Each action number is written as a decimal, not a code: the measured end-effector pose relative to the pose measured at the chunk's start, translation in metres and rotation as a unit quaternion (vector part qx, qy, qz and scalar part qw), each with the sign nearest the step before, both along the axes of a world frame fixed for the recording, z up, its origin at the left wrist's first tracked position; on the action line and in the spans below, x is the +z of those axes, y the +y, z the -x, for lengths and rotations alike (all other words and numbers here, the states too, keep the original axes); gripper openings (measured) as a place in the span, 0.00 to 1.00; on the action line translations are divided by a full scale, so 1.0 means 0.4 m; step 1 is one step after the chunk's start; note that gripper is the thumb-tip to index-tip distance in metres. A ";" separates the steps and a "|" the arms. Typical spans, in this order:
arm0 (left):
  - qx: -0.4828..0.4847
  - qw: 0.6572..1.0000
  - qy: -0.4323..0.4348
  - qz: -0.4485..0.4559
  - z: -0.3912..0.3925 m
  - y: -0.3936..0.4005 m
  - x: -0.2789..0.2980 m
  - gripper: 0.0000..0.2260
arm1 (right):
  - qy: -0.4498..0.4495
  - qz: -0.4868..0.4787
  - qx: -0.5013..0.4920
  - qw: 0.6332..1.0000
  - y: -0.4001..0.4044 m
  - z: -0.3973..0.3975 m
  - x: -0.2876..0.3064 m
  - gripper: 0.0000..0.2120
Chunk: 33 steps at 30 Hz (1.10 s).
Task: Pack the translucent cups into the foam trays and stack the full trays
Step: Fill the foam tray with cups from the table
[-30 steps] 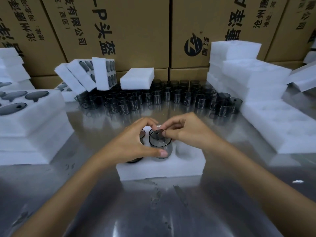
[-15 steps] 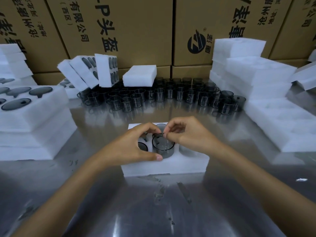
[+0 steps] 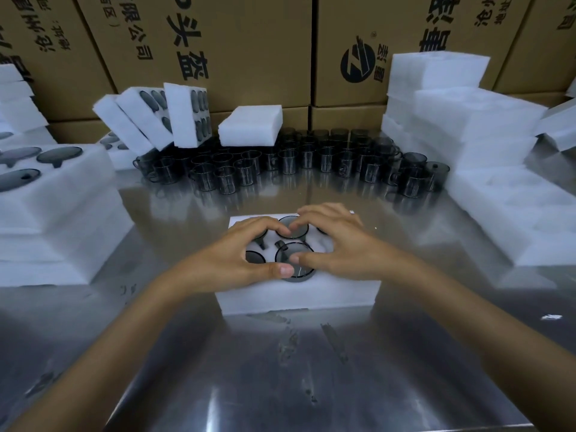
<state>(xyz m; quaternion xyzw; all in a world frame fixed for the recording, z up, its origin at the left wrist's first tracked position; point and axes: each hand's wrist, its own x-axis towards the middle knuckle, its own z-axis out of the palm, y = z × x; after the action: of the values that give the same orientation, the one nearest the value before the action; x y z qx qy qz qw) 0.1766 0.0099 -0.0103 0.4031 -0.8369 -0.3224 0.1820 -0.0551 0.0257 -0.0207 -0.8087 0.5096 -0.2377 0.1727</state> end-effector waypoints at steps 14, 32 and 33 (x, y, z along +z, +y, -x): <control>0.072 0.994 -0.053 -0.065 -0.002 -0.040 -0.021 0.42 | 0.071 -0.088 -0.049 0.992 -0.040 0.033 -0.002 0.34; 0.353 0.933 0.045 0.059 -0.072 -0.437 -0.043 0.21 | -0.056 -0.011 -0.275 0.960 -0.156 0.156 -0.127 0.17; 0.347 0.935 0.021 0.063 -0.067 -0.462 -0.040 0.20 | -0.050 -0.004 -0.276 0.960 -0.159 0.156 -0.127 0.17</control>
<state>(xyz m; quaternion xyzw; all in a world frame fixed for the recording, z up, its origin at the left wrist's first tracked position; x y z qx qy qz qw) 0.2036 -0.1749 -0.0262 0.6496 -0.6592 -0.1945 0.3251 -0.1174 -0.0380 -0.0714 -0.6233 0.7043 -0.3143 0.1287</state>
